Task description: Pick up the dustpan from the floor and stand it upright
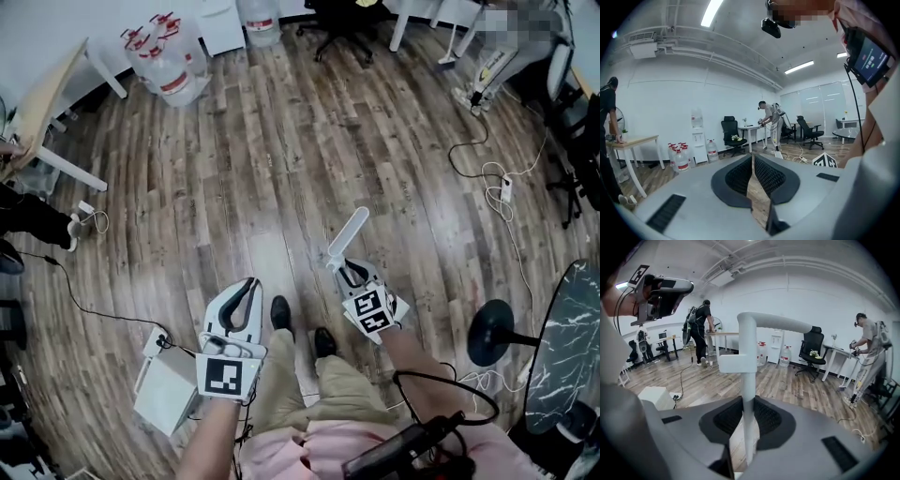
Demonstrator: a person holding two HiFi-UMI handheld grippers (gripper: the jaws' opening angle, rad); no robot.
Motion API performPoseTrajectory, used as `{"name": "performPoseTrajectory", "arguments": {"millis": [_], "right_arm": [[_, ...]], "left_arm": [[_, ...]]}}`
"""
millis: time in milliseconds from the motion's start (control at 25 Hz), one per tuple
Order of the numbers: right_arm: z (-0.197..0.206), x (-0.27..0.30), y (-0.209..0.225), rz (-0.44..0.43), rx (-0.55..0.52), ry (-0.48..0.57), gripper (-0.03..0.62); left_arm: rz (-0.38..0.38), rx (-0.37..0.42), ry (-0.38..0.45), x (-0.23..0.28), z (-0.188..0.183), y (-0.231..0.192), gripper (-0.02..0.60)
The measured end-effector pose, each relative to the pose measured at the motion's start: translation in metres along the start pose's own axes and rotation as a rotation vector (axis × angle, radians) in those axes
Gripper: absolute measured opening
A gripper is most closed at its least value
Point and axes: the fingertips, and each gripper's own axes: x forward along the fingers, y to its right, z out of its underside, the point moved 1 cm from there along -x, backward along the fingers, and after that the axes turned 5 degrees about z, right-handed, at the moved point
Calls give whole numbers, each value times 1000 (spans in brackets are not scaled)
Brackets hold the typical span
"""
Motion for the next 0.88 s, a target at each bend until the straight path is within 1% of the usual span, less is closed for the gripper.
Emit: {"name": "performPoseTrajectory", "arguments": {"millis": [160, 320, 480, 640, 760, 880], "right_arm": [[15, -37, 8, 32, 31, 8, 81], [29, -67, 18, 53, 50, 24, 81], [40, -96, 24, 81, 64, 21, 83], [55, -121, 24, 121, 87, 7, 83], [68, -141, 28, 162, 105, -11, 86], [80, -157, 30, 200, 119, -35, 104]], "left_arm": [[41, 30, 0, -8, -16, 40, 23], [51, 48, 0, -17, -30, 68, 23], [57, 40, -5, -27, -38, 84, 23], [95, 99, -15, -32, -45, 93, 23], [127, 107, 8, -35, -51, 103, 23], [162, 87, 21, -44, -56, 116, 23]]}}
